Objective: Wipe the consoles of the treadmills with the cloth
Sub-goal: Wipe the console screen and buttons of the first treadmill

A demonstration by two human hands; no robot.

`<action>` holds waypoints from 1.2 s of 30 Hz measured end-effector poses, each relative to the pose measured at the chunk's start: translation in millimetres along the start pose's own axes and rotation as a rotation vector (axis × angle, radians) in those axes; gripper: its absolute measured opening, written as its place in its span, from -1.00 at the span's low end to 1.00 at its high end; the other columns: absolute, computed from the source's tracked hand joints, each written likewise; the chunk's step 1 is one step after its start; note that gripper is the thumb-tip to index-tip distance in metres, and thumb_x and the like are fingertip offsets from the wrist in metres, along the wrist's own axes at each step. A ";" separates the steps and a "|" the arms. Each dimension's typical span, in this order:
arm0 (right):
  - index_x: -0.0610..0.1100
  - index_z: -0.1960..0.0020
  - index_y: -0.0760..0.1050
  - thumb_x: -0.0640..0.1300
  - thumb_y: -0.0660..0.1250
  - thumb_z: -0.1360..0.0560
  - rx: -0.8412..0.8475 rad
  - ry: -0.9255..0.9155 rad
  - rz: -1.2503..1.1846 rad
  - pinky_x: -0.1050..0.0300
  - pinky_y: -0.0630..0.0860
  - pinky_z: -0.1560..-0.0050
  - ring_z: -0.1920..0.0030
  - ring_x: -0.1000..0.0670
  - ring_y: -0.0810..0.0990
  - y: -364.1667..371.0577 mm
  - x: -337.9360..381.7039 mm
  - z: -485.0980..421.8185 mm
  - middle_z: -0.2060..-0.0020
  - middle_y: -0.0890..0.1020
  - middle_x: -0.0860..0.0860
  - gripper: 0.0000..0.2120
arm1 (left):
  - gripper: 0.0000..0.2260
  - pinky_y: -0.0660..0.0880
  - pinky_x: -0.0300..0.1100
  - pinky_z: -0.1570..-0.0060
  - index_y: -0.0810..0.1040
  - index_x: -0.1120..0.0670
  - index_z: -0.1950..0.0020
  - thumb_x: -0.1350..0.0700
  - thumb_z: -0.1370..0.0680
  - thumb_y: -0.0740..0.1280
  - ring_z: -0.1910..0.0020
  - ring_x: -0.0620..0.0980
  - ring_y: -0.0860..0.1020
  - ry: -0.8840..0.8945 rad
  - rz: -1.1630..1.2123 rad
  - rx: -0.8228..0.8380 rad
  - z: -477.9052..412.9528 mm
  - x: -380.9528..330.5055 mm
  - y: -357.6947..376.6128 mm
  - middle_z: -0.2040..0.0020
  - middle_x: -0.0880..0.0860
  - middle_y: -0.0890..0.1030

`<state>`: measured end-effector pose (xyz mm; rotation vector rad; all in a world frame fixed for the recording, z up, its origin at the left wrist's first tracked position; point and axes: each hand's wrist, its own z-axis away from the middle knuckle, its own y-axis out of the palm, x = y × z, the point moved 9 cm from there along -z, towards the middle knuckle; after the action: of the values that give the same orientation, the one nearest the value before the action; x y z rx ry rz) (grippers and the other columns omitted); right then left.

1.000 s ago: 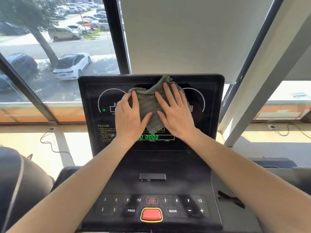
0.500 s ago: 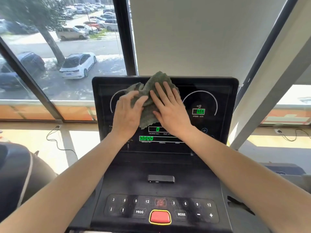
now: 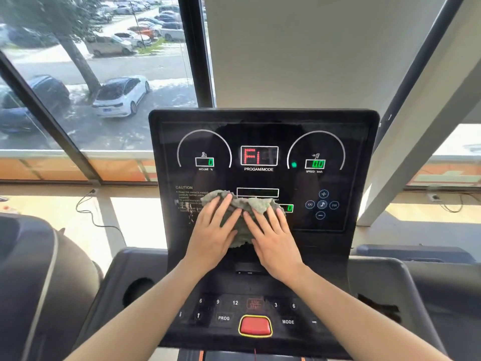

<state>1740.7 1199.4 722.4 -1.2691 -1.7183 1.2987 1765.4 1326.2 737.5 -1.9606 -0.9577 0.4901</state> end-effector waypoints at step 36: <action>-0.06 -0.64 -0.03 0.14 0.13 -0.62 -0.224 -0.202 0.062 -0.20 -0.10 -0.57 -0.60 -0.22 -0.02 -87.7 37.9 -154.0 -0.58 0.20 -0.13 -0.31 | -0.38 0.13 0.22 -0.55 0.16 0.17 -0.63 -0.12 -0.67 0.21 -0.64 0.19 -0.11 -0.250 -0.088 -0.107 -56.2 126.5 -74.4 -0.63 0.31 0.00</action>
<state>1836.5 1282.9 851.6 -1.3632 -2.0274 1.3371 1848.6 1418.5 833.7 -1.9728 -1.2447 0.6559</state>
